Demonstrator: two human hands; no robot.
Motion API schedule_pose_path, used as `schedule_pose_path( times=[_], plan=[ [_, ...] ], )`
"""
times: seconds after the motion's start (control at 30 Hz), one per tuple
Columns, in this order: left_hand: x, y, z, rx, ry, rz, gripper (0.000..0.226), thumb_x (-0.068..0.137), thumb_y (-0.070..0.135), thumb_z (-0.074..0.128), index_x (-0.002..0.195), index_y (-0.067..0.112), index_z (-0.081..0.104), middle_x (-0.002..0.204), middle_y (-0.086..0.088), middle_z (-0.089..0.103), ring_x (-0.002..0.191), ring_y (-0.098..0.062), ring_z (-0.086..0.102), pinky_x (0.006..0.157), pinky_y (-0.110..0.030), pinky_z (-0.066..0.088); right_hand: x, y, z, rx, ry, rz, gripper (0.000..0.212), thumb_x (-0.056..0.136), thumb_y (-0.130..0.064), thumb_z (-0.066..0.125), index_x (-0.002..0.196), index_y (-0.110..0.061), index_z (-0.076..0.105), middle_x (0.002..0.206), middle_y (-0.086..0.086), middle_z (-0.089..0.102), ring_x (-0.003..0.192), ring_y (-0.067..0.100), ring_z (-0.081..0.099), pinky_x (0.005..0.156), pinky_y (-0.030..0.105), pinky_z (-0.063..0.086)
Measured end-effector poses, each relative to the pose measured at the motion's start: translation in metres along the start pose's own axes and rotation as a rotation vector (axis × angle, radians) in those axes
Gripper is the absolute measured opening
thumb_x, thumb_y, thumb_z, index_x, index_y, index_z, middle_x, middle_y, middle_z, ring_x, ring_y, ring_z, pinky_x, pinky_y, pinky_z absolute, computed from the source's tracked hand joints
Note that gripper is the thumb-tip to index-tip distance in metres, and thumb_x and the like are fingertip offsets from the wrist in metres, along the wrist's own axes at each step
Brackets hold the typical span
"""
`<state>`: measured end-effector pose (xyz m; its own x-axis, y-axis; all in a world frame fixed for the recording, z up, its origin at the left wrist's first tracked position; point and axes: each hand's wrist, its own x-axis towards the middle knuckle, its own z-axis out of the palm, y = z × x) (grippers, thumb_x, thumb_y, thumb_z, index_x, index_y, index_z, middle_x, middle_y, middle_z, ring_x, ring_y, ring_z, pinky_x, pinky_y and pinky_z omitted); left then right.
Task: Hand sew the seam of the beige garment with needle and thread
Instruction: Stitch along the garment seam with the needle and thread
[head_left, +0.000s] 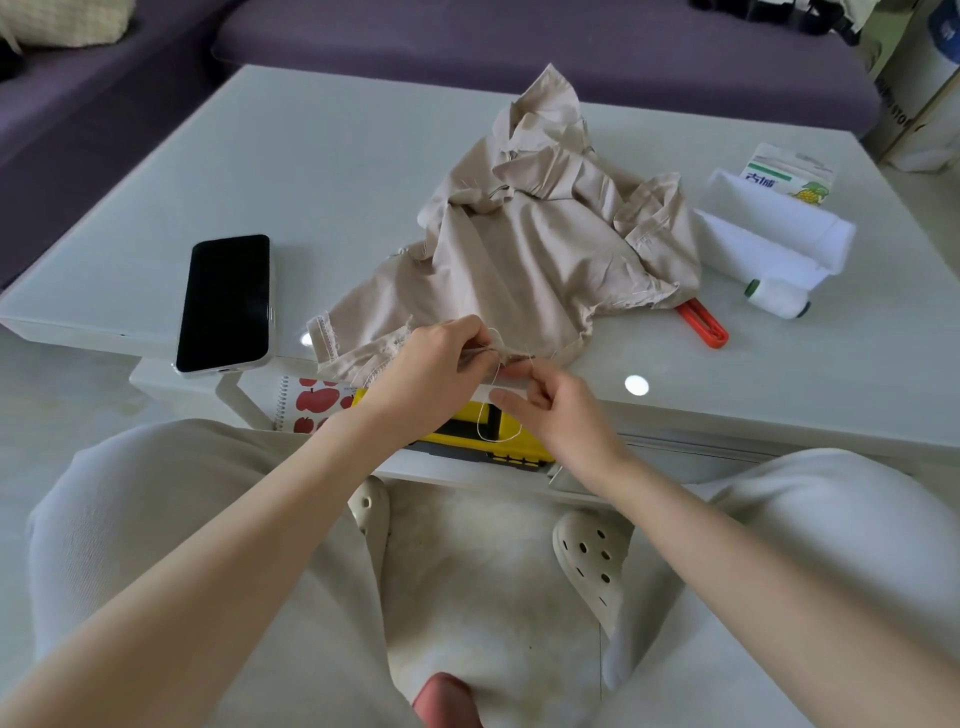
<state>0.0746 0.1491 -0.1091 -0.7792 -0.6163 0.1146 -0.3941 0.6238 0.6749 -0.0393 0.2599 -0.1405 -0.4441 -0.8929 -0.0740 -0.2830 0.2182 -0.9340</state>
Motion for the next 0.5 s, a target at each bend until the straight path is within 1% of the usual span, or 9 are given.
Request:
schedule_pose_path(
  times=[0.03, 0.1, 0.17, 0.23, 0.33, 0.43, 0.5],
  plan=[
    [0.0002, 0.0006, 0.0, -0.007, -0.005, -0.001, 0.012, 0.093, 0.014, 0.055, 0.082, 0.018, 0.054, 0.063, 0.019, 0.048, 0.06, 0.015, 0.047, 0.054, -0.006, 0.034, 0.0007, 0.0008, 0.0016, -0.019, 0.031, -0.009, 0.011, 0.089, -0.023, 0.065, 0.099, -0.021, 0.065, 0.053, -0.011, 0.022, 0.046, 0.006, 0.026, 0.049, 0.018, 0.024],
    [0.0002, 0.0016, -0.0001, -0.017, -0.015, 0.0, 0.011, 0.093, 0.012, 0.055, 0.082, 0.015, 0.056, 0.062, 0.019, 0.048, 0.058, 0.014, 0.048, 0.053, -0.006, 0.034, 0.0022, 0.0025, 0.0031, -0.033, 0.071, -0.012, 0.002, 0.088, -0.025, 0.066, 0.087, -0.026, 0.067, 0.05, -0.01, 0.023, 0.048, 0.007, 0.025, 0.05, 0.021, 0.023],
    [0.0003, 0.0018, 0.0002, -0.019, -0.022, 0.004, 0.01, 0.093, 0.012, 0.055, 0.084, 0.013, 0.058, 0.062, 0.018, 0.049, 0.057, 0.011, 0.048, 0.053, -0.007, 0.034, 0.0034, 0.0047, 0.002, -0.046, 0.081, -0.016, 0.01, 0.088, -0.027, 0.066, 0.079, -0.03, 0.067, 0.052, -0.008, 0.026, 0.05, 0.008, 0.026, 0.051, 0.024, 0.023],
    [0.0008, 0.0016, 0.001, -0.014, -0.026, 0.01, 0.009, 0.093, 0.013, 0.055, 0.084, 0.013, 0.058, 0.062, 0.017, 0.048, 0.056, 0.01, 0.047, 0.052, -0.007, 0.034, 0.0032, 0.005, -0.0004, -0.058, 0.081, -0.017, 0.011, 0.089, -0.028, 0.064, 0.079, -0.028, 0.067, 0.053, -0.003, 0.028, 0.051, 0.01, 0.027, 0.052, 0.026, 0.023],
    [0.0022, -0.0003, 0.0021, -0.004, -0.028, 0.006, 0.009, 0.094, 0.013, 0.055, 0.086, 0.011, 0.058, 0.063, 0.015, 0.048, 0.056, 0.008, 0.047, 0.051, -0.008, 0.033, 0.002, 0.0067, -0.0034, -0.074, 0.085, -0.009, 0.011, 0.09, -0.026, 0.063, 0.079, -0.024, 0.066, 0.049, -0.01, 0.024, 0.049, 0.008, 0.025, 0.052, 0.026, 0.023],
    [0.003, -0.0001, 0.0031, 0.003, -0.032, -0.004, 0.009, 0.094, 0.015, 0.054, 0.086, 0.011, 0.058, 0.062, 0.013, 0.049, 0.054, 0.007, 0.046, 0.05, -0.009, 0.033, -0.0005, 0.0076, -0.005, -0.107, 0.123, -0.04, 0.014, 0.089, -0.021, 0.064, 0.075, -0.024, 0.062, 0.045, -0.01, 0.023, 0.046, 0.008, 0.025, 0.049, 0.021, 0.02],
    [0.0029, 0.0025, 0.0037, -0.004, -0.034, -0.005, 0.01, 0.094, 0.015, 0.055, 0.085, 0.012, 0.057, 0.061, 0.014, 0.048, 0.055, 0.009, 0.046, 0.05, -0.008, 0.033, -0.0019, 0.0053, -0.0065, -0.066, 0.139, -0.066, 0.008, 0.088, -0.022, 0.066, 0.08, -0.025, 0.064, 0.049, -0.01, 0.022, 0.047, 0.008, 0.024, 0.047, 0.018, 0.02]
  ],
)
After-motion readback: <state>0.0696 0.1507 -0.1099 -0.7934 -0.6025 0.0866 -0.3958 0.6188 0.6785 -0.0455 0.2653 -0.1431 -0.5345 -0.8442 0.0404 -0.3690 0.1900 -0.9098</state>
